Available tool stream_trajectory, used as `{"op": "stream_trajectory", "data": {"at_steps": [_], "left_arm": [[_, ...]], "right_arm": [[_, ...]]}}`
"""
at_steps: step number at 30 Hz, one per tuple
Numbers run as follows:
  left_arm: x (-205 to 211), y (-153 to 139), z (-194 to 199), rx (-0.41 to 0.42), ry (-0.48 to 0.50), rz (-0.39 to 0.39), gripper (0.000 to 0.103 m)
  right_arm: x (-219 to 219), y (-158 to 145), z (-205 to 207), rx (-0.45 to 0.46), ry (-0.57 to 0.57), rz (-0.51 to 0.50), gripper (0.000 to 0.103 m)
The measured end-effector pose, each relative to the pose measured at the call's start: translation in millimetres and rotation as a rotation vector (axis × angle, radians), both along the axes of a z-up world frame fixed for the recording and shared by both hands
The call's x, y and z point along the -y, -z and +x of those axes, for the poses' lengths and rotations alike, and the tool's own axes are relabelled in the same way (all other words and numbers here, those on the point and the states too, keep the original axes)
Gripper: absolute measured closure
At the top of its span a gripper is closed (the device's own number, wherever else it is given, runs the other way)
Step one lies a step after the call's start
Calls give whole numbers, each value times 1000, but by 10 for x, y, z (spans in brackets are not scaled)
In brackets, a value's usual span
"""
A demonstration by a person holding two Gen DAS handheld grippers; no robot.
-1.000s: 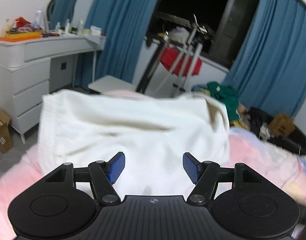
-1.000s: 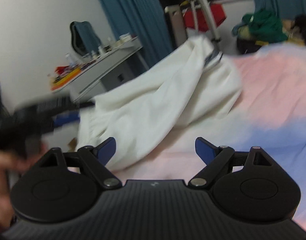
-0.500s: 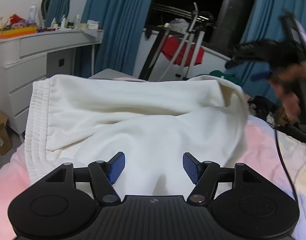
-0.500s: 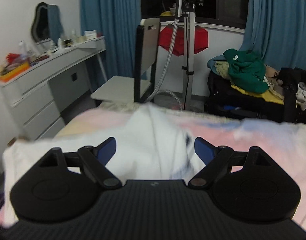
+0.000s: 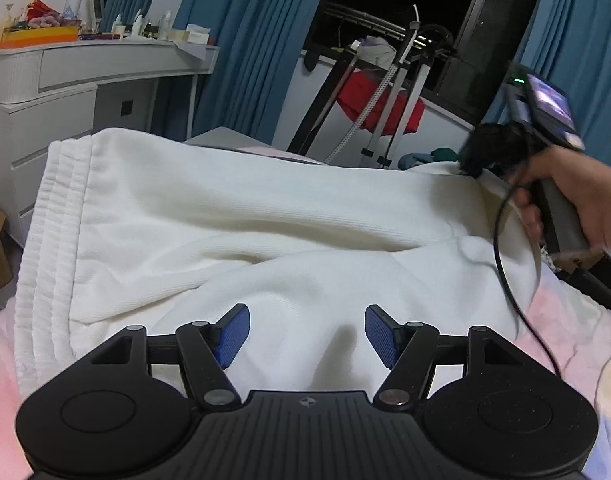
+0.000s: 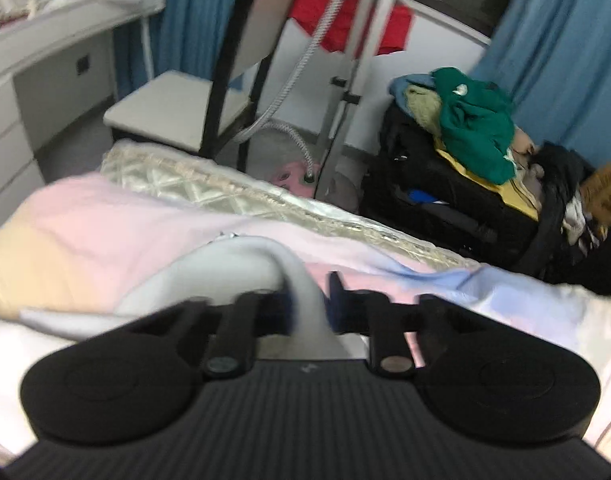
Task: Fold clothes
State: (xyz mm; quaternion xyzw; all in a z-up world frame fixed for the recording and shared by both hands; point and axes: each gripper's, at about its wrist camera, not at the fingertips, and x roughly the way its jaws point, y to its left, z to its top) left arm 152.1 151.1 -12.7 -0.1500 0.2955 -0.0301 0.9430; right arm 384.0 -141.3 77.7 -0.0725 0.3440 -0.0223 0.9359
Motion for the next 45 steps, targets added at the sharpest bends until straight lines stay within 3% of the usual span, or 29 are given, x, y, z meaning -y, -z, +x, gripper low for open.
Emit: {"op": "stream_trajectory", "data": {"at_steps": [3, 13, 21, 26, 29, 34, 38, 45], "left_arm": [[-52, -43, -14, 10, -10, -10, 37], [-202, -342, -352, 84, -55, 0, 37], [-178, -427, -686, 78, -15, 21, 37], [-90, -433, -858, 65, 18, 90, 37], [-44, -441, -936, 60, 22, 109, 37], [-18, -412, -1021, 41, 14, 108, 37], [14, -340, -977, 6, -5, 118, 37], [106, -296, -961, -12, -4, 138, 37]], "right_arm": [[181, -33, -264, 54, 78, 50, 96], [1135, -530, -1930, 302, 295, 182, 97], [1926, 224, -2855, 99, 391, 343, 97], [2416, 712, -3427, -36, 447, 442, 97], [2477, 938, -3598, -88, 379, 513, 96], [2328, 1050, -3638, -128, 227, 579, 96], [2020, 977, -3645, -135, 130, 536, 96], [1994, 943, -3593, -96, 177, 473, 93]]}}
